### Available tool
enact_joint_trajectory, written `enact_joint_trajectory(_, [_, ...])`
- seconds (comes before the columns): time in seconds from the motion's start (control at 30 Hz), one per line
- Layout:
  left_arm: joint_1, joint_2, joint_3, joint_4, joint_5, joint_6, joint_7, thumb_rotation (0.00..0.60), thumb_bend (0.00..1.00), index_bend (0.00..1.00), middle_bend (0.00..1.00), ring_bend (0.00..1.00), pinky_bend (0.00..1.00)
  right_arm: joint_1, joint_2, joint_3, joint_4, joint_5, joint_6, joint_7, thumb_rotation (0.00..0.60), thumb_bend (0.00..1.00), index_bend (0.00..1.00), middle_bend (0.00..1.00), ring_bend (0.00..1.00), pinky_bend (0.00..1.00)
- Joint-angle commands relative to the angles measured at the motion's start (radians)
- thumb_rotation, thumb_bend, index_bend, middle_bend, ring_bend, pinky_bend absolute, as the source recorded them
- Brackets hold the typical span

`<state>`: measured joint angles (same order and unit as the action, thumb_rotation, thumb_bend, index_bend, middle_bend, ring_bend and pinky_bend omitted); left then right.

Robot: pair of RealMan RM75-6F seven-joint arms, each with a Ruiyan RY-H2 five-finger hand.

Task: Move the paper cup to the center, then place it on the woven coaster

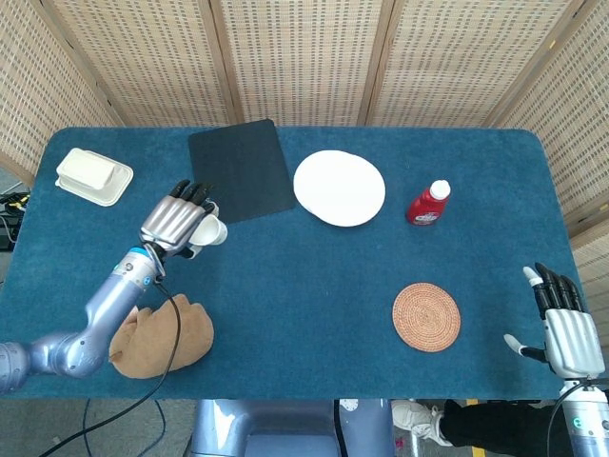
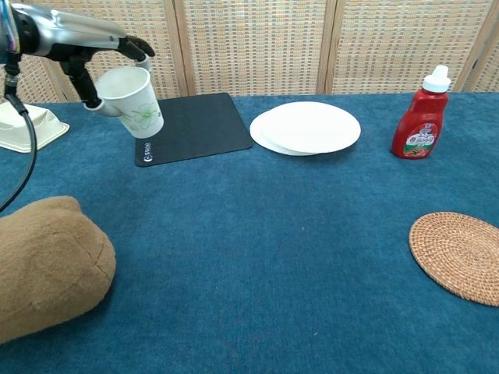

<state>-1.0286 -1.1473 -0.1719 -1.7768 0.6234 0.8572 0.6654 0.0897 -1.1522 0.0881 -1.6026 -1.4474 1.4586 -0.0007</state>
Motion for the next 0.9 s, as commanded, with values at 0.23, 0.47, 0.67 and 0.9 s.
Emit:
enact_joint_trajectory(0.23, [-0.144,-0.144,-0.005,0.015,-0.144,0.038,0.122,0.6,0.31,0.31,0.0,0.0,0.0,-0.003,0.007,0.008,0.016,0.018,-0.007,0.043,0.6,0.02,0.0,0.0,0.0,0.0])
enact_joint_trajectory(0.47, [-0.249,-0.261,0.005,0.054,-0.23,0.074,0.214,0.6,0.31,0.31,0.0,0.0,0.0,-0.004,0.009,0.014,0.034,0.034,-0.016,0.078,0.6,0.02,0.0,0.0,0.0,0.0])
enact_joint_trajectory(0.67, [-0.316,-0.34,-0.004,0.103,-0.296,0.088,0.259,0.6,0.31,0.31,0.0,0.0,0.0,-0.006,0.011,0.016,0.043,0.04,-0.02,0.101,0.6,0.02,0.0,0.0,0.0,0.0])
enact_joint_trajectory(0.9, [-0.38,-0.418,-0.004,0.189,-0.367,0.084,0.302,0.6,0.3,0.31,0.0,0.0,0.0,-0.008,0.012,0.017,0.056,0.05,-0.03,0.122,0.6,0.02,0.0,0.0,0.0,0.0])
